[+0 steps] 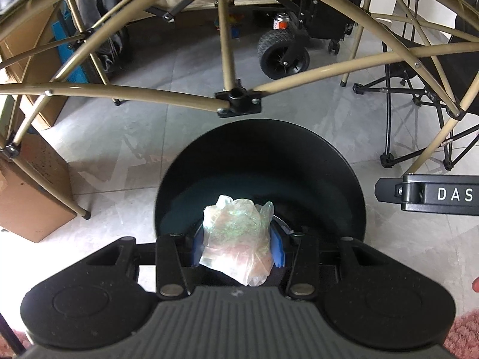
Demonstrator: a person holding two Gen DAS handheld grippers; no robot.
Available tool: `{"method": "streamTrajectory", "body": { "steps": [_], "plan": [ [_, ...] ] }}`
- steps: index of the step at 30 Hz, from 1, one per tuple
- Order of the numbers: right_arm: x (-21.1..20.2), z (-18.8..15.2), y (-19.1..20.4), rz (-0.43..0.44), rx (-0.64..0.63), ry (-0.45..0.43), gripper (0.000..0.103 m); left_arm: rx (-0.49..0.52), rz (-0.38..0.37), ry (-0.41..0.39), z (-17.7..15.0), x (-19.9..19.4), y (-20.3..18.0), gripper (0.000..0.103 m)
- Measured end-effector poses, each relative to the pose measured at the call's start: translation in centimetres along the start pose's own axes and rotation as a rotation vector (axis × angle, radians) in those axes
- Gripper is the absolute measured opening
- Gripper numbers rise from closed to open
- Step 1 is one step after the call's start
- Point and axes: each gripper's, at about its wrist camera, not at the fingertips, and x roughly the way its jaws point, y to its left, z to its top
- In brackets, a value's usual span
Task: Collect trash
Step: 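Lower the left tool into the bin and open it to drop the bag, then move both open tools back up toward the items on the table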
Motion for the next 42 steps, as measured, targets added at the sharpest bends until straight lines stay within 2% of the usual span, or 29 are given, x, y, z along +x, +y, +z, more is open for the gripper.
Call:
{"method": "streamTrajectory", "body": {
  "steps": [13,17,19,20,21,22,23,24,42],
  "plan": [
    [-0.1,-0.3,-1.6,-0.022,0.025,-0.012,0.103,-0.004,-0.032,0.049,0.7,1.6,-1.6,0.044],
    [-0.2,-0.4,-1.9,-0.023,0.031,-0.018,0.103,-0.009,-0.034,0.056,0.8,1.8,-1.7,0.048],
    [-0.3,-0.4,-2.0,-0.024,0.034,-0.021,0.103,-0.009,-0.034,0.050,0.8,1.6,-1.8,0.053],
    [-0.3,-0.4,-2.0,-0.024,0.036,-0.023,0.103,-0.011,-0.034,0.048,0.8,1.6,-1.7,0.062],
    [-0.3,-0.4,-2.1,-0.025,0.038,-0.025,0.103,-0.015,-0.030,0.045,0.8,1.6,-1.7,0.077],
    [-0.4,-0.4,-2.1,-0.025,0.041,-0.029,0.103,-0.023,-0.027,0.042,0.7,1.5,-1.6,0.085],
    [-0.4,-0.4,-2.2,-0.025,0.045,-0.034,0.103,-0.035,-0.025,0.038,0.8,1.4,-1.5,0.098],
    [-0.5,-0.4,-2.3,-0.024,0.048,-0.039,0.103,-0.046,-0.026,0.035,0.8,1.4,-1.4,0.103],
    [-0.9,-0.4,-2.5,-0.018,0.059,-0.054,0.103,-0.065,-0.011,0.046,0.5,1.5,-0.8,0.103]
  ]
}}
